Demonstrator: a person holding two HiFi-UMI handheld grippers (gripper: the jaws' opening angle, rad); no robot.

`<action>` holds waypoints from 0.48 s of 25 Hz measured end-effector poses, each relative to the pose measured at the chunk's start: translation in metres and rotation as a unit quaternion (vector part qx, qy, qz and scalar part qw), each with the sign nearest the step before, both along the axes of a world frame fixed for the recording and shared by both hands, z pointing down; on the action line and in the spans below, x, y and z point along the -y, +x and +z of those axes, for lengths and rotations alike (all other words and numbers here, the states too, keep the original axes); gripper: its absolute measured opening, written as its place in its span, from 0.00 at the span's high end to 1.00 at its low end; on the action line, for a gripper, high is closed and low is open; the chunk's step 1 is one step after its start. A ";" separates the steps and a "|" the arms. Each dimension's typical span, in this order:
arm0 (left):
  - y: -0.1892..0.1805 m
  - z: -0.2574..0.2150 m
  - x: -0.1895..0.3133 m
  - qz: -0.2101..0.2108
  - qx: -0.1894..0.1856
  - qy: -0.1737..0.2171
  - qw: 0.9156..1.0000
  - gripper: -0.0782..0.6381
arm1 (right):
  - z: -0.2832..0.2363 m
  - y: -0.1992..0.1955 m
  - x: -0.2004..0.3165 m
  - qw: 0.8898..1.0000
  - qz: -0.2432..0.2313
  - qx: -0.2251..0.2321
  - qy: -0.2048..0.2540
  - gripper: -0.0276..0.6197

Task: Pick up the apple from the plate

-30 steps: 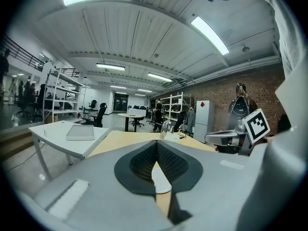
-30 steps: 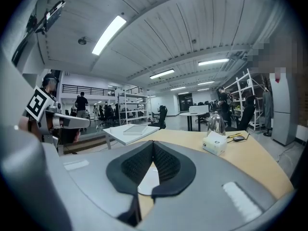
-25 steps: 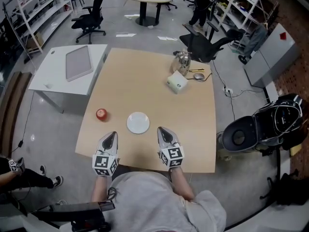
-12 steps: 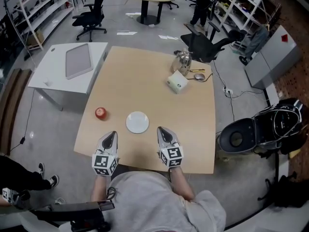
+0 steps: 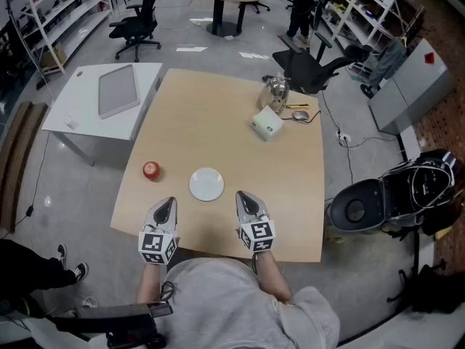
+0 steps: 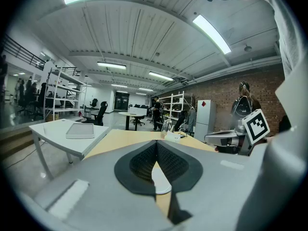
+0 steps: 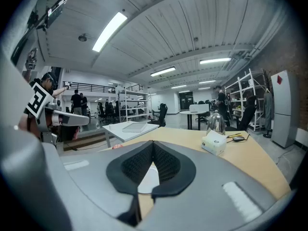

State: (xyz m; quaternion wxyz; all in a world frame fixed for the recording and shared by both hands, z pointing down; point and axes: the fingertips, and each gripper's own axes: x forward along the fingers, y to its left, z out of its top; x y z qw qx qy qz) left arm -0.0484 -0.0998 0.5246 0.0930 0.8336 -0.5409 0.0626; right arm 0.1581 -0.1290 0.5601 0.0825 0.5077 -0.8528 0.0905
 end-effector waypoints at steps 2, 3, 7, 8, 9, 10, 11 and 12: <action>0.000 0.001 0.000 -0.001 0.000 0.000 1.000 0.86 | 0.001 0.001 0.000 1.000 0.000 0.000 -0.001 0.95; 0.000 0.001 0.000 -0.001 0.000 0.000 1.000 0.86 | 0.001 0.002 0.001 1.000 0.000 0.000 -0.001 0.95; 0.001 0.002 0.002 -0.003 0.000 0.000 1.000 0.86 | 0.001 0.003 0.003 1.000 -0.001 0.001 0.000 0.95; 0.001 0.002 0.002 -0.003 0.000 0.000 1.000 0.86 | 0.002 0.003 0.003 1.000 -0.001 0.001 0.000 0.95; 0.002 0.003 0.002 -0.003 0.001 0.000 1.000 0.86 | 0.002 0.003 0.003 1.000 -0.002 0.002 0.000 0.95; 0.002 0.003 0.003 -0.003 0.001 0.000 1.000 0.86 | 0.003 0.003 0.003 1.000 -0.002 0.002 0.001 0.95; 0.003 0.004 0.003 -0.003 0.001 0.001 1.000 0.86 | 0.003 0.003 0.003 1.000 -0.002 0.002 0.001 0.95; 0.003 0.004 0.003 -0.003 0.002 0.001 1.000 0.86 | 0.003 0.003 0.004 1.000 -0.002 0.002 0.001 0.95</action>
